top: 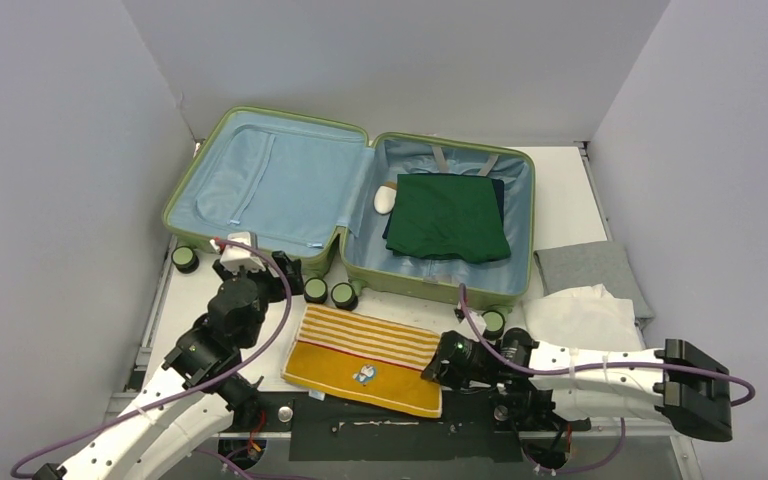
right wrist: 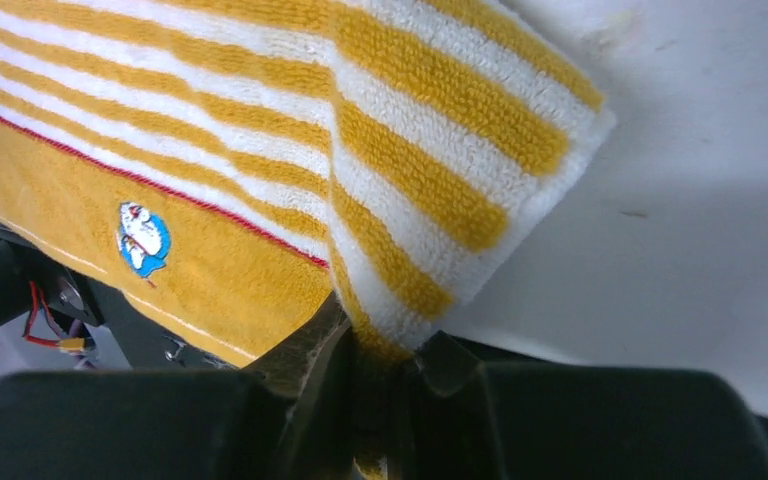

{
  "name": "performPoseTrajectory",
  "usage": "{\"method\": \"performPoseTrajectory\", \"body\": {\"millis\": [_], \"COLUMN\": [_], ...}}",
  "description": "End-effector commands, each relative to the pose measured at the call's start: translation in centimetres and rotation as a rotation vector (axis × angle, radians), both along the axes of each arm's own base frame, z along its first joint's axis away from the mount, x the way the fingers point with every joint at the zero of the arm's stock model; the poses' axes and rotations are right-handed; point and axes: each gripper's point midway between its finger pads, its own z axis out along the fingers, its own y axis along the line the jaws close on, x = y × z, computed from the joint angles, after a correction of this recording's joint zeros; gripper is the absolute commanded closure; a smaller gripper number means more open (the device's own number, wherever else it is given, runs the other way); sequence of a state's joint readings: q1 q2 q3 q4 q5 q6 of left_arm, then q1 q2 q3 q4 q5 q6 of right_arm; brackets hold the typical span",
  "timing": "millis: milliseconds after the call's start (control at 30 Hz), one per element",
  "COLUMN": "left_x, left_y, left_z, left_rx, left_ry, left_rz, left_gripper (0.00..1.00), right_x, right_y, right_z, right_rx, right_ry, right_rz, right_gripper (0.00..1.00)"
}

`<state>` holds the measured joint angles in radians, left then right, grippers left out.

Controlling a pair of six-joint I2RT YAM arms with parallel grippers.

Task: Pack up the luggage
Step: Move the household item to the center of the board, then pick up the household item at the center of the board.

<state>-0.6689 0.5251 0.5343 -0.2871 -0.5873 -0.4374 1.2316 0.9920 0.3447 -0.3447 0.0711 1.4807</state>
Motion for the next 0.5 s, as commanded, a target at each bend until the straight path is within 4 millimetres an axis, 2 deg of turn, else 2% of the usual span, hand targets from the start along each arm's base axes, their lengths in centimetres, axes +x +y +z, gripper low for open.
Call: {"method": "performPoseTrajectory", "body": {"millis": [0,67,200,367,400,433,467], "left_x": [-0.6,-1.1,-2.4,-4.4,-4.7,-4.9,-5.1], "left_y": [-0.9,-1.7,-4.3,-8.2,-8.6,-8.8,-8.8], "left_z": [3.1,2.7,1.4,-2.7,-3.6,-4.4,-5.3], "left_rx": [-0.038,-0.033,-0.048,-0.147,-0.16,-0.164,-0.158], "left_ry": [-0.012,0.037,0.151,0.379,0.416,0.446,0.474], "left_rz": [-0.061,-0.109,-0.252,-0.391,-0.394,-0.387,-0.374], "left_gripper": [0.19,0.19,0.19,0.19,0.15,0.04,0.03], "right_x": [1.1,1.1,0.7,0.9,1.0,1.1,1.2], "right_y": [-3.0,-3.8,-5.9,-6.7,-6.6,-6.5,-6.4], "right_z": [2.6,3.5,3.5,3.2,3.3,3.3,3.4], "right_rx": [-0.155,-0.159,-0.174,-0.165,-0.162,-0.163,-0.167], "right_ry": [-0.101,-0.118,-0.13,-0.151,-0.156,-0.163,-0.17], "right_rz": [0.032,0.03,0.028,0.019,0.02,0.022,0.027], "right_gripper": [1.0,1.0,1.0,1.0,1.0,1.0,1.0]}}
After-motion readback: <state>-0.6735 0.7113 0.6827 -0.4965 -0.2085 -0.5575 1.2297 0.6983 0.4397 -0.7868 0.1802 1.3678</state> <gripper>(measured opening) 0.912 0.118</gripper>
